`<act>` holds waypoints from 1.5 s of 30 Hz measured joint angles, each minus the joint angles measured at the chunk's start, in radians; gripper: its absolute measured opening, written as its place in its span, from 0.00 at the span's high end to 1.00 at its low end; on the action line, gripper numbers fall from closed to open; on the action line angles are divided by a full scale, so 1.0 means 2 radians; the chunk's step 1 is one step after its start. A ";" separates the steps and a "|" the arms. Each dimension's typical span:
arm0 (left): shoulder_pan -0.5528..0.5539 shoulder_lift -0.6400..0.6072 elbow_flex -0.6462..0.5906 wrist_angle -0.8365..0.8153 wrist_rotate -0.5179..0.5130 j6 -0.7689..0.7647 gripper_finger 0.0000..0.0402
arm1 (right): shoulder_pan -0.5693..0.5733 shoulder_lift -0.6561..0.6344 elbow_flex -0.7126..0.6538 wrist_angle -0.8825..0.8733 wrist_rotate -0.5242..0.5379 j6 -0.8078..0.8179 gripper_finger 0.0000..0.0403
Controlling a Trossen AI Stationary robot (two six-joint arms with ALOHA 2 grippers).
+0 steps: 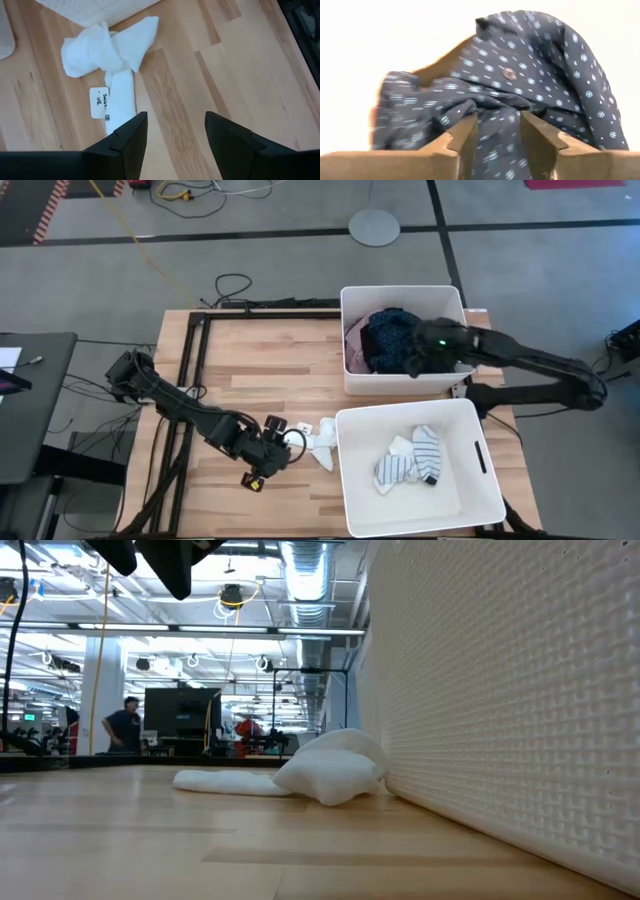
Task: Sort clothes
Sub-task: Put the blue polo shirt into the top white laundry bin, then put the white socks into the top white laundry bin
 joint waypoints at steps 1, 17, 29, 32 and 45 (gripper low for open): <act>0.000 0.000 0.000 0.000 -0.002 0.000 0.52 | 0.008 -0.012 0.000 0.000 0.001 0.003 0.57; 0.000 0.000 0.000 0.005 -0.013 -0.006 0.52 | 0.181 -0.132 0.001 0.087 0.012 0.008 0.43; -0.001 0.008 -0.065 0.095 -0.017 0.001 0.52 | 0.360 -0.103 0.002 0.143 0.012 -0.018 0.43; 0.003 0.006 -0.104 0.141 -0.018 -0.002 0.52 | 0.398 -0.086 0.002 0.150 0.012 -0.019 0.43; 0.043 0.007 -0.219 0.301 -0.029 -0.010 0.52 | 0.480 0.003 0.002 0.206 0.012 -0.018 0.43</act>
